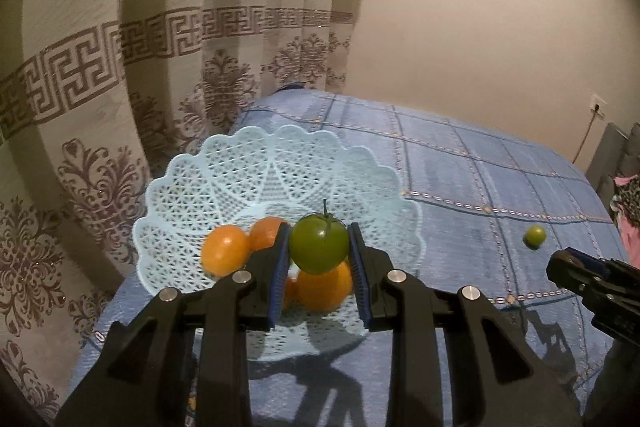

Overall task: Organize fruits
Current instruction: 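Carry the green tomato and avocado to the basket and release both inside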

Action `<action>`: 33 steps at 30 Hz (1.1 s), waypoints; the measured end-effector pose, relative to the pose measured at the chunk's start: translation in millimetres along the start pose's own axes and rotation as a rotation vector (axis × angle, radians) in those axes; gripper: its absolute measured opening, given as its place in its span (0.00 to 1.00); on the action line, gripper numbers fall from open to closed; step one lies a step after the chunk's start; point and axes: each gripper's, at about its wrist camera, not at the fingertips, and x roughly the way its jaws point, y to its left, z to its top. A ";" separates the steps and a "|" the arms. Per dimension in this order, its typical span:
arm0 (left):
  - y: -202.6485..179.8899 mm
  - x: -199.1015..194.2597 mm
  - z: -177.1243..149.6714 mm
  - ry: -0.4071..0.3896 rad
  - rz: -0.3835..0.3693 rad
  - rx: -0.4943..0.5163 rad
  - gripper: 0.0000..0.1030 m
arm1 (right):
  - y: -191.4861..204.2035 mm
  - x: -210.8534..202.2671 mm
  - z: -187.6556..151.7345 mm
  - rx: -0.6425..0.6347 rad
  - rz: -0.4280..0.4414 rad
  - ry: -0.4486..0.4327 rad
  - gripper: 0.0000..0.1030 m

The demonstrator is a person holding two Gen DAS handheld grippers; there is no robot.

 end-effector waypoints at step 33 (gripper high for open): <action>36.1 6.8 -3.1 -0.014 0.079 -0.120 0.57 | 88.1 37.0 44.9 -0.090 0.116 -0.028 0.41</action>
